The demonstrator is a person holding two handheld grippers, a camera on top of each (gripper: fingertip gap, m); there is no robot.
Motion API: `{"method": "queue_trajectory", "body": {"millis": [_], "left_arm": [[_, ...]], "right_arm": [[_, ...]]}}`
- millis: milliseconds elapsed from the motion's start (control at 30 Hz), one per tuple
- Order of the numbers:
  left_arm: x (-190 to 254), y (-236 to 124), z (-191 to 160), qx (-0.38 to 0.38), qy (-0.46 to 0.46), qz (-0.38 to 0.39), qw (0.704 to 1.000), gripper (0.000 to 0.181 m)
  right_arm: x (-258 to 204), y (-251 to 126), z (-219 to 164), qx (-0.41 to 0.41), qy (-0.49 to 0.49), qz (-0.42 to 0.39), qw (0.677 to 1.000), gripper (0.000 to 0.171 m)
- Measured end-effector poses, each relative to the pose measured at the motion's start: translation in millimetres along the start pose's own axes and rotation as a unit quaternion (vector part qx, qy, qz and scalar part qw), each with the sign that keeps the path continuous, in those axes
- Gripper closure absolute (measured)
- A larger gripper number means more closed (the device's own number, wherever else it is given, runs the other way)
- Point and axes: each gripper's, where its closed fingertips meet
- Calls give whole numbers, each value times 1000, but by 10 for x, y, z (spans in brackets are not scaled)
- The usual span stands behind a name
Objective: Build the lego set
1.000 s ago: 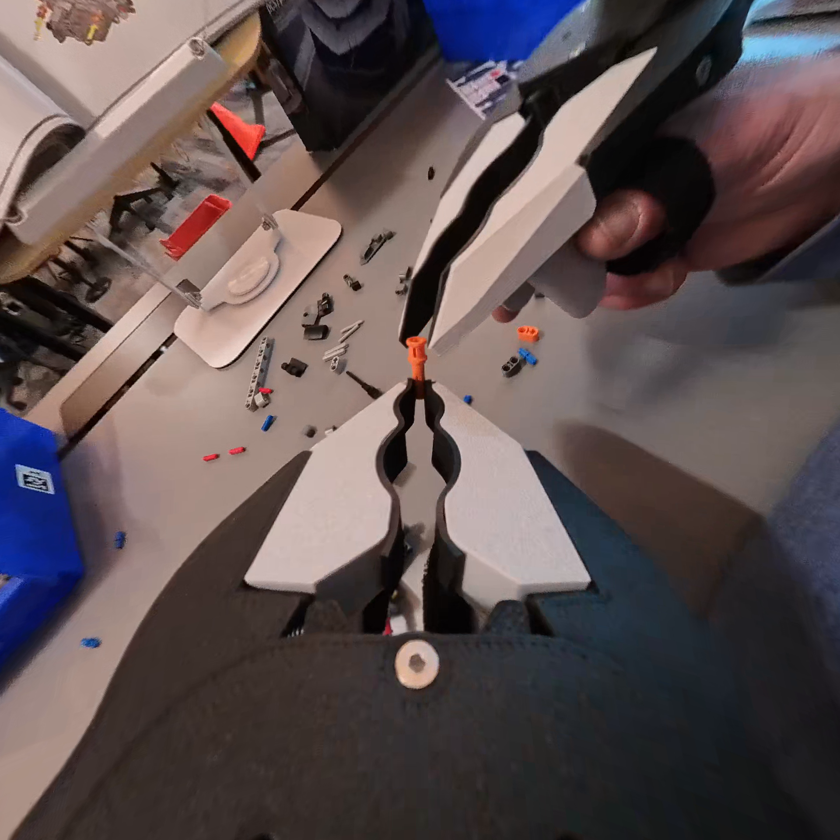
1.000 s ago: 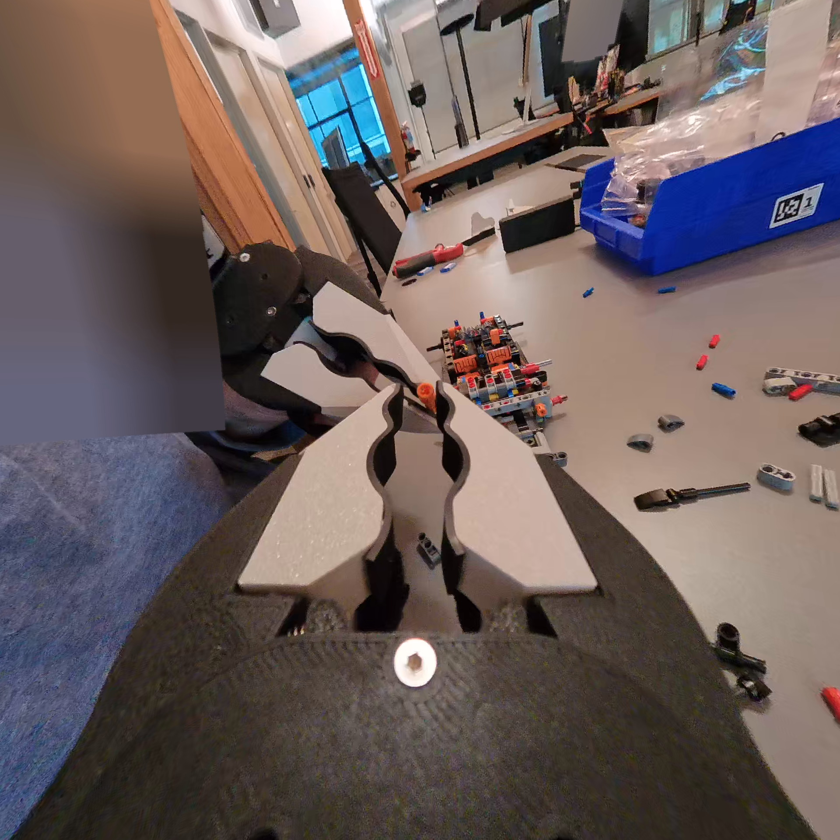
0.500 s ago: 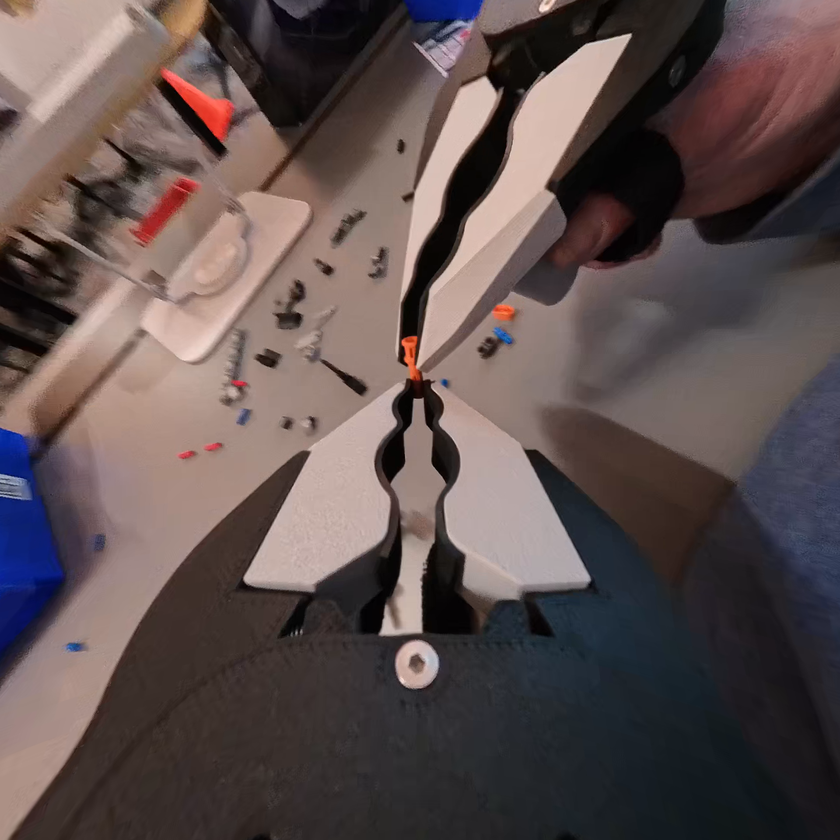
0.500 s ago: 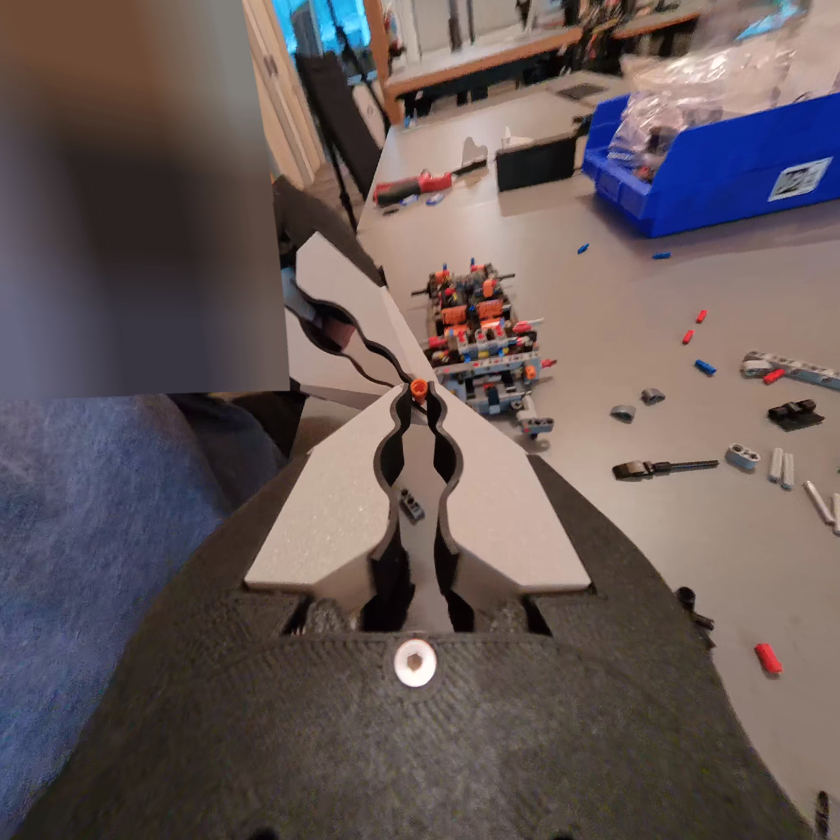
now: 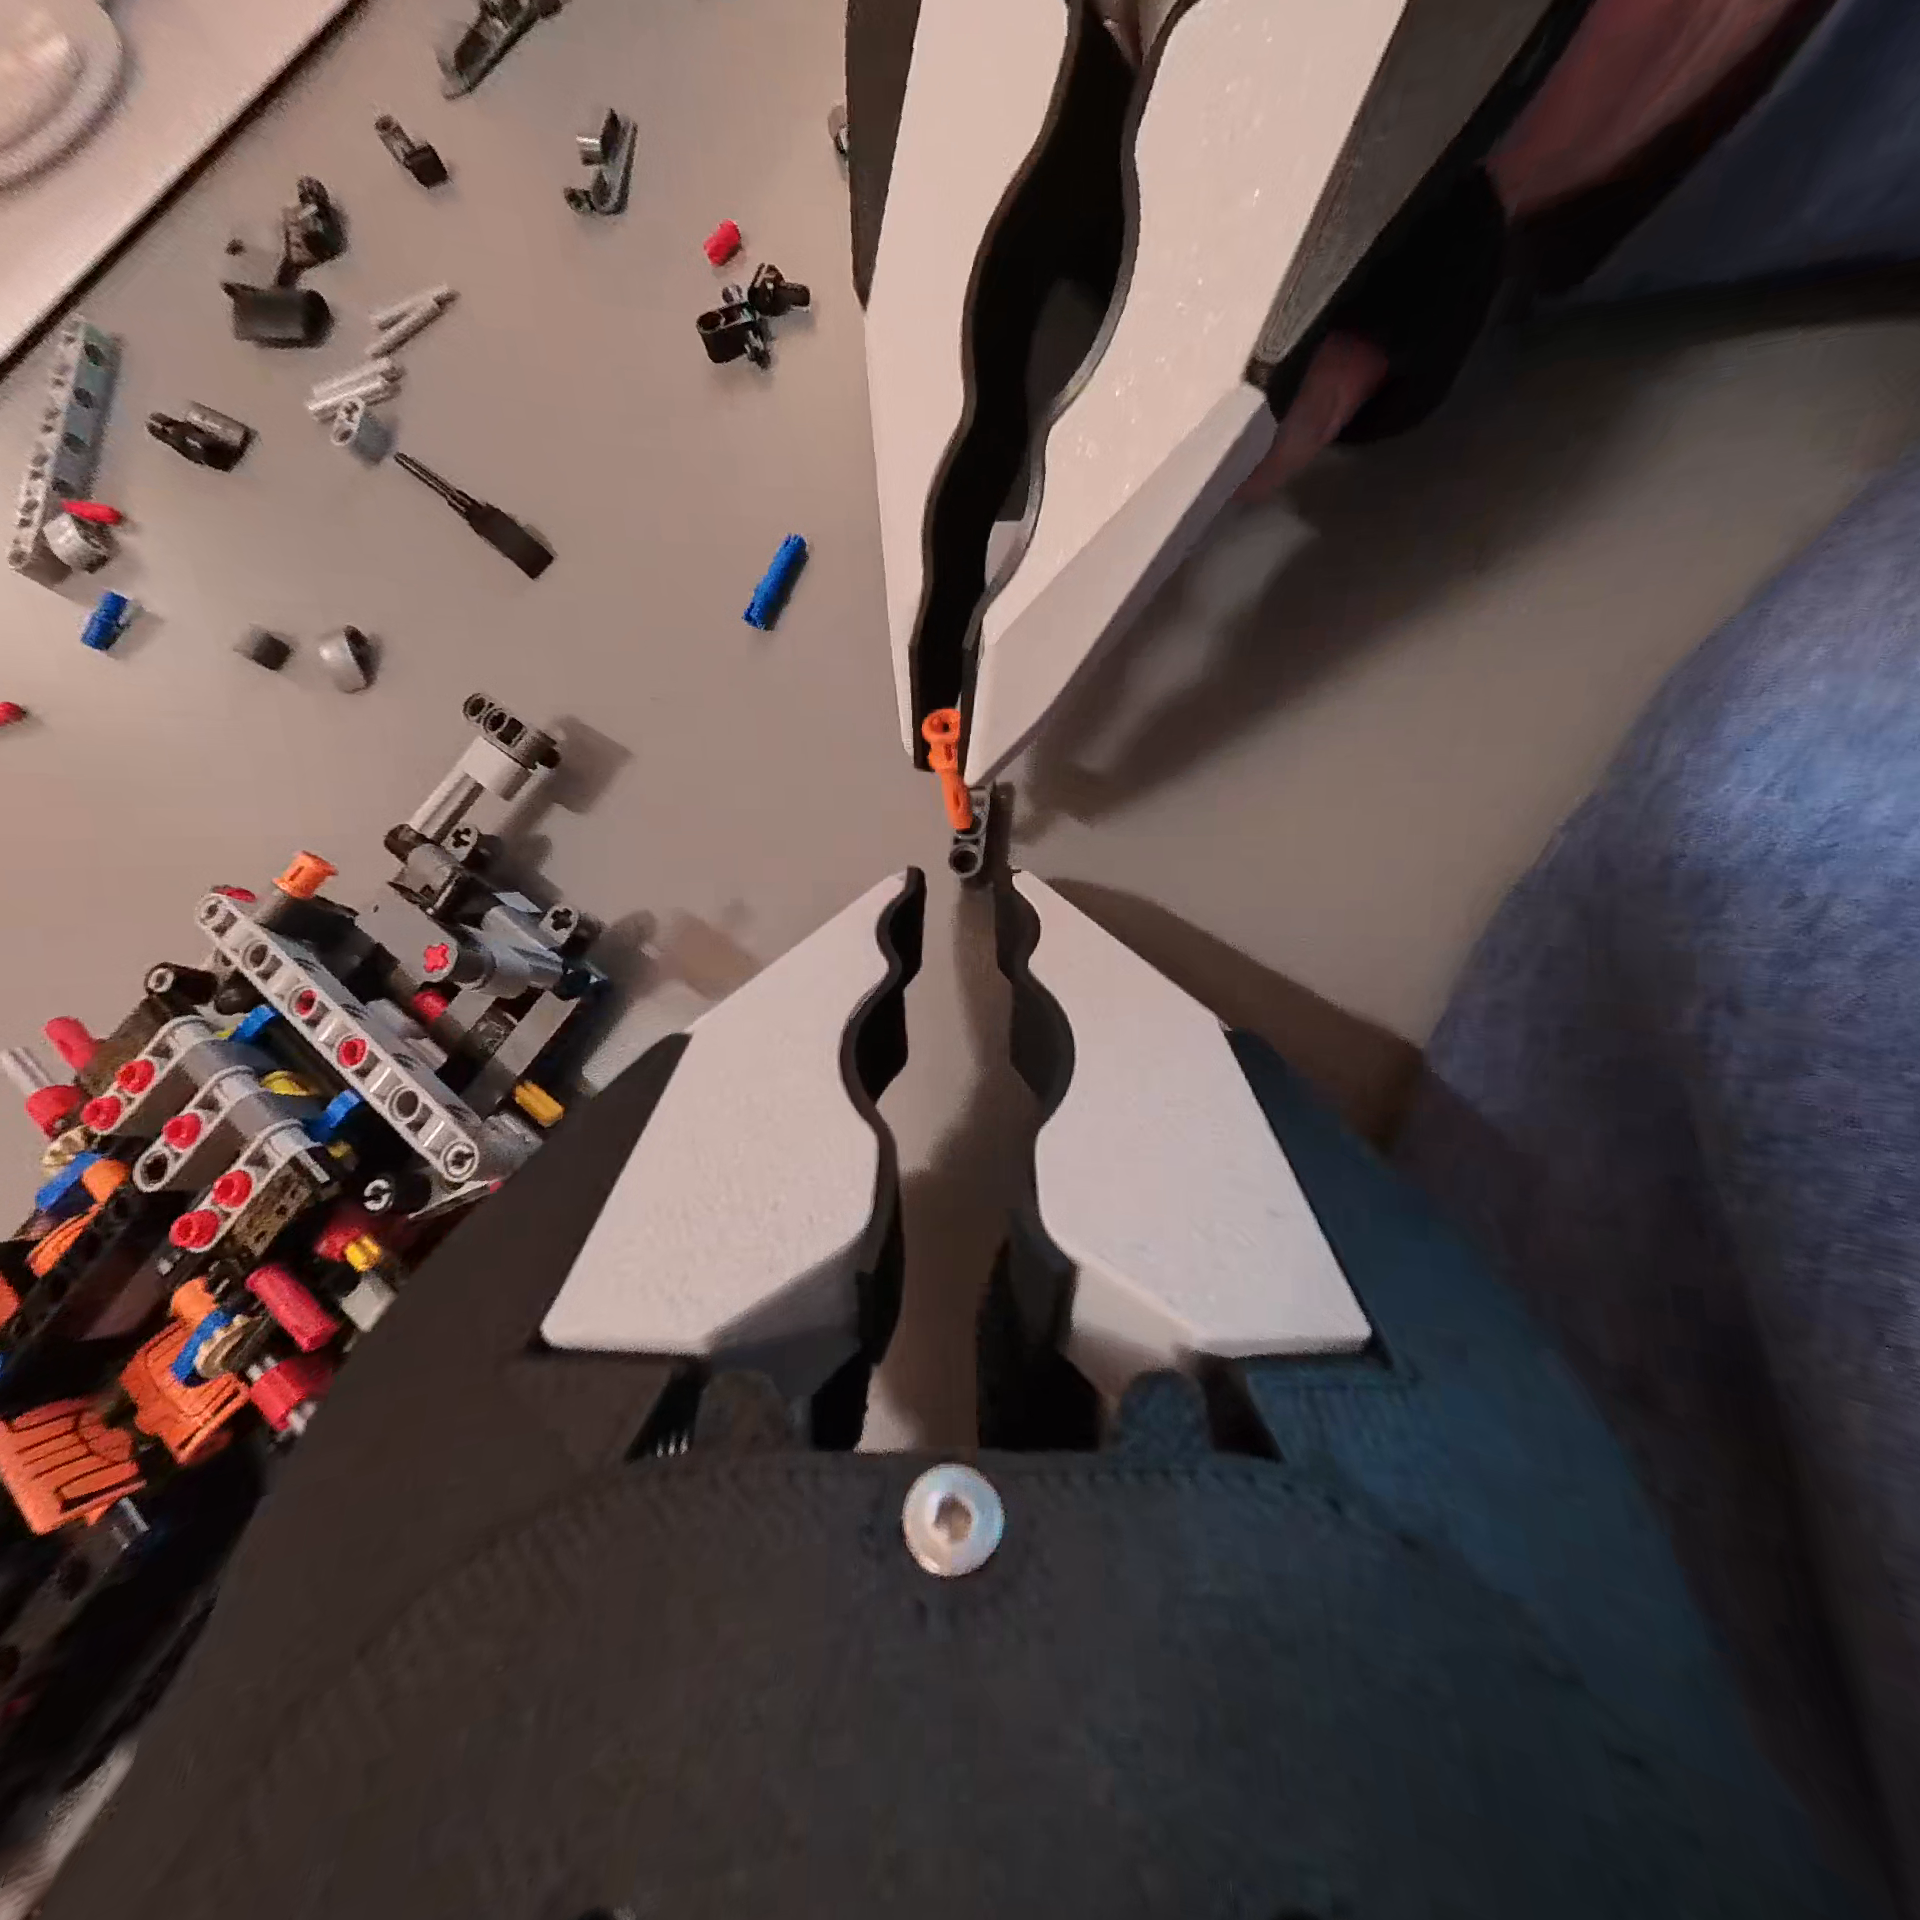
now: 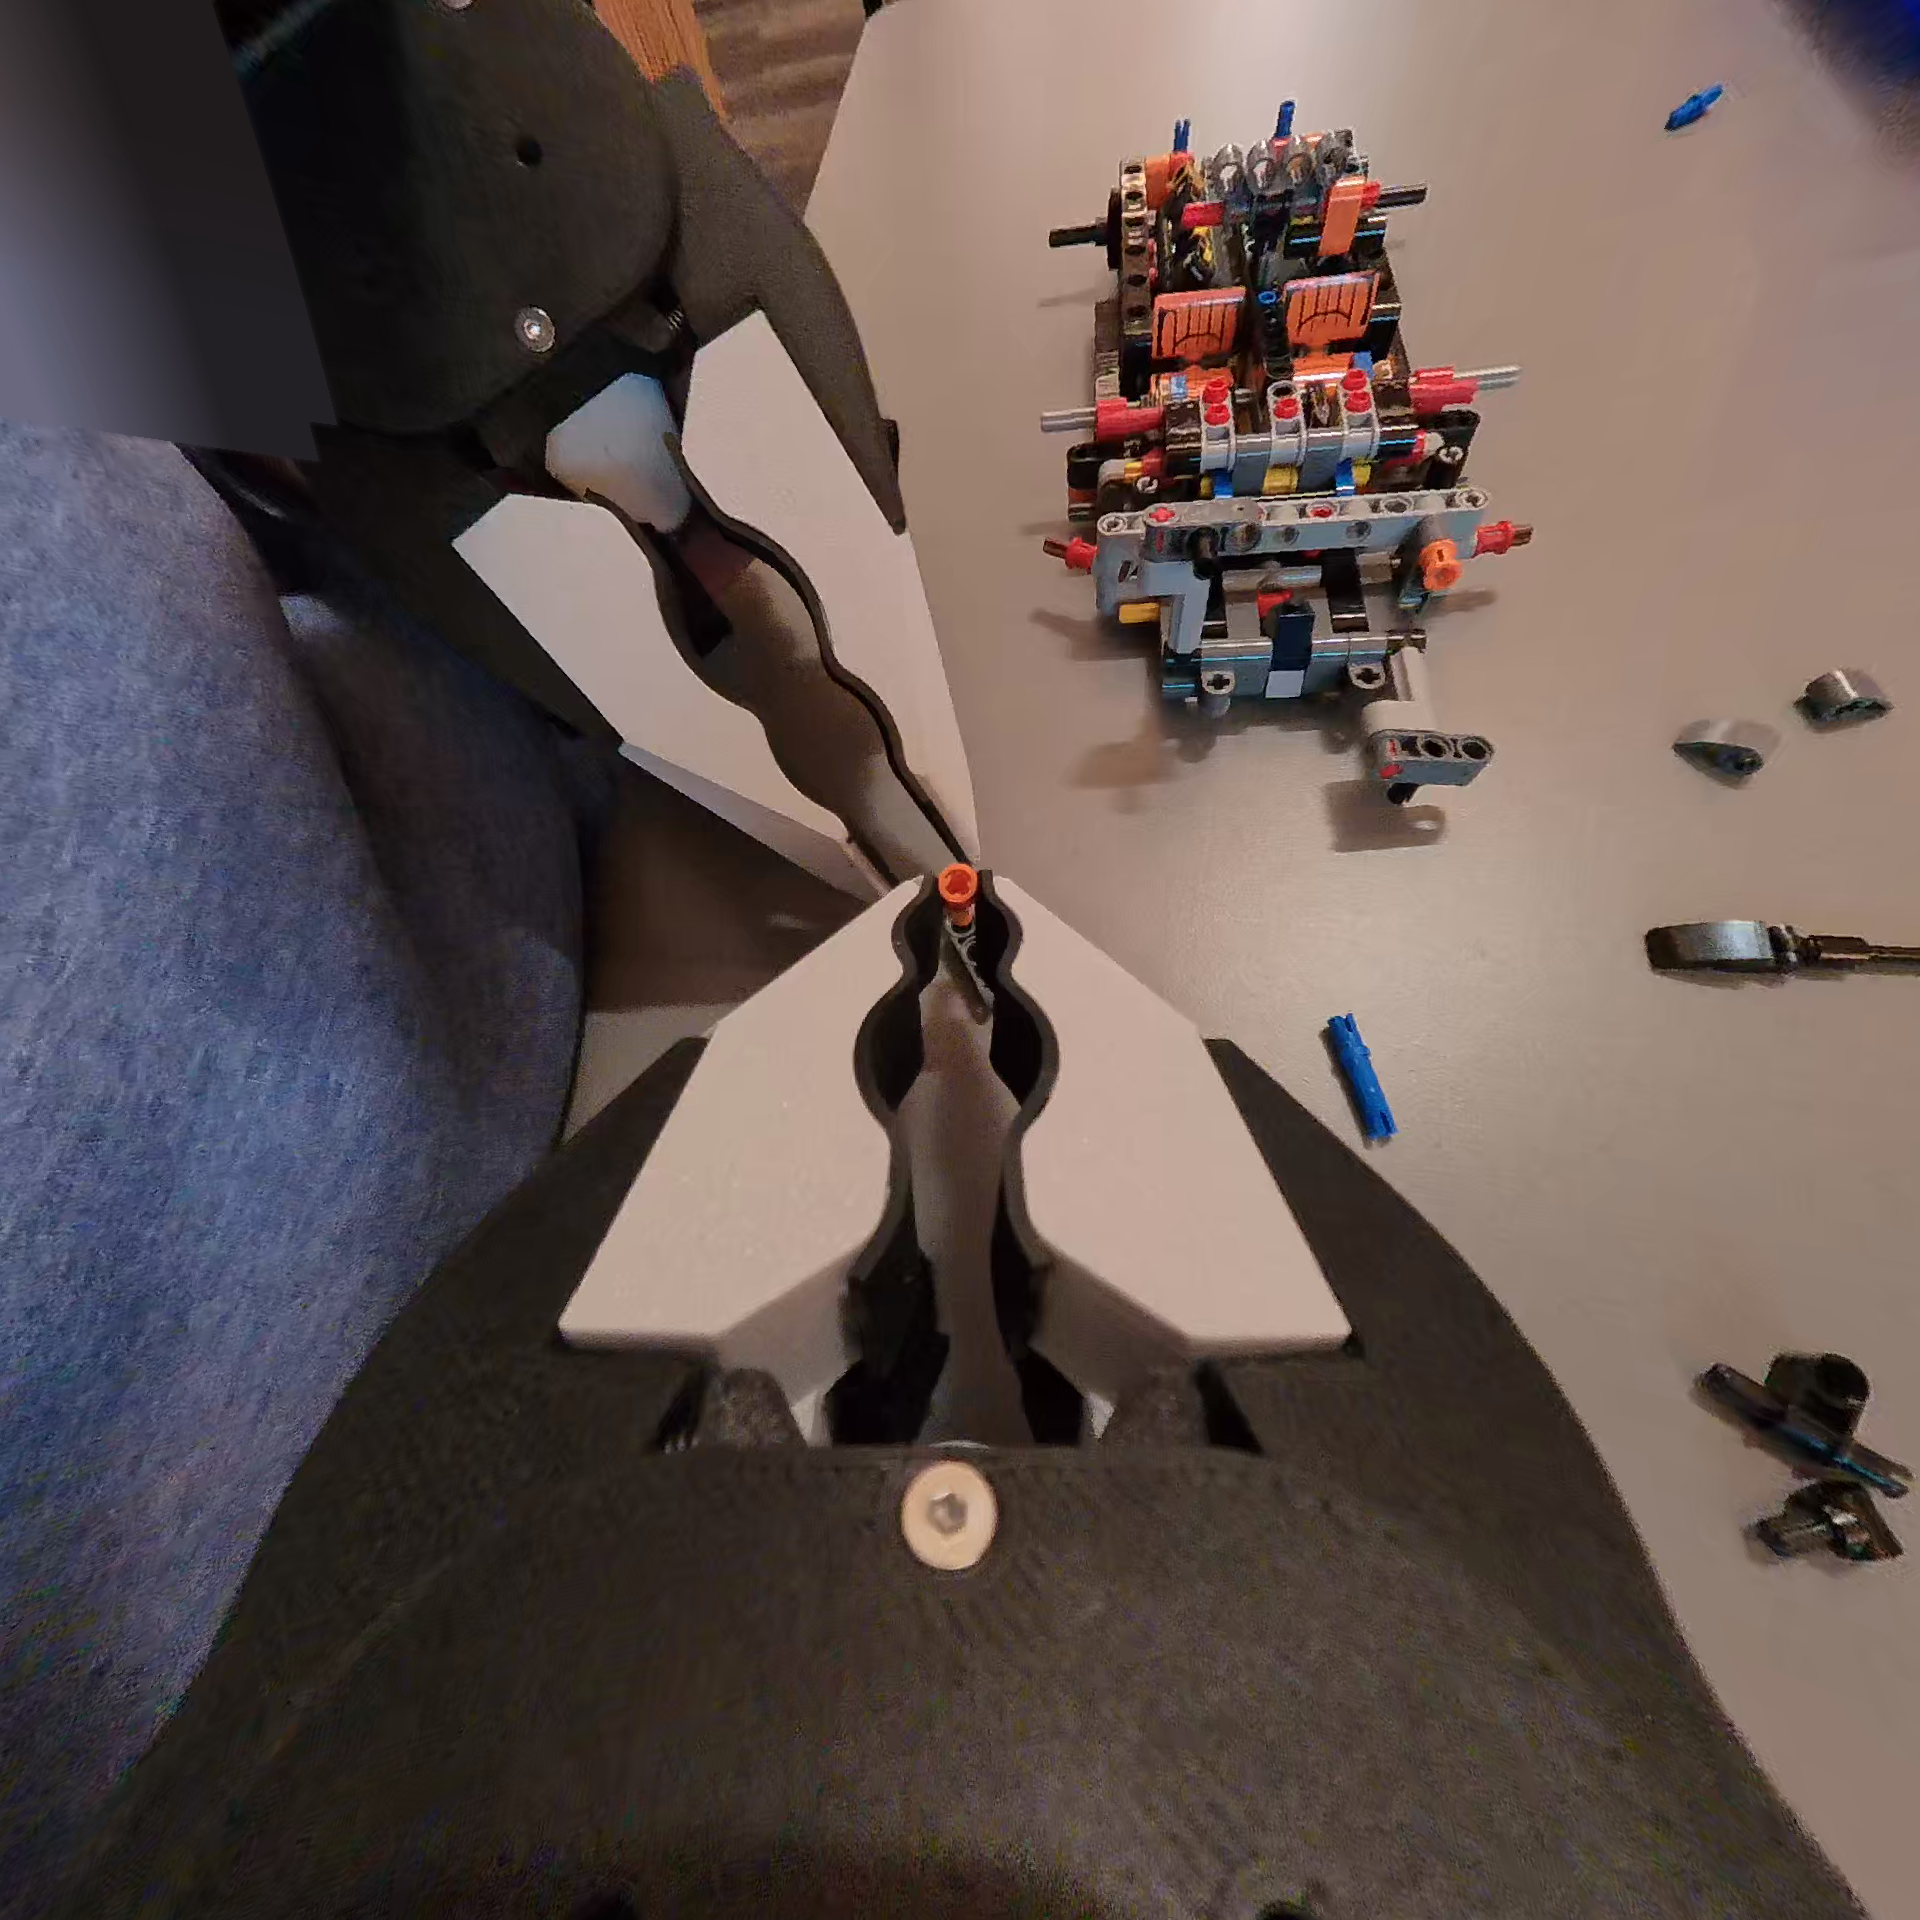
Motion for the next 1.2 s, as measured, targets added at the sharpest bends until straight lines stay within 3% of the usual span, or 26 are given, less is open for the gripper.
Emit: {"method": "queue_trajectory", "body": {"millis": [1200], "left_arm": [[-12,59,13,25,12,7,1000,181]], "right_arm": [[7,105,-64,-35,-34,-21,999,167]]}}
Point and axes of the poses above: each gripper's, where its closed fingertips meet, y out along the fingers, z out of its top, x = y × z across the jaws, and after that the axes turned 11 degrees about -y, right-handed
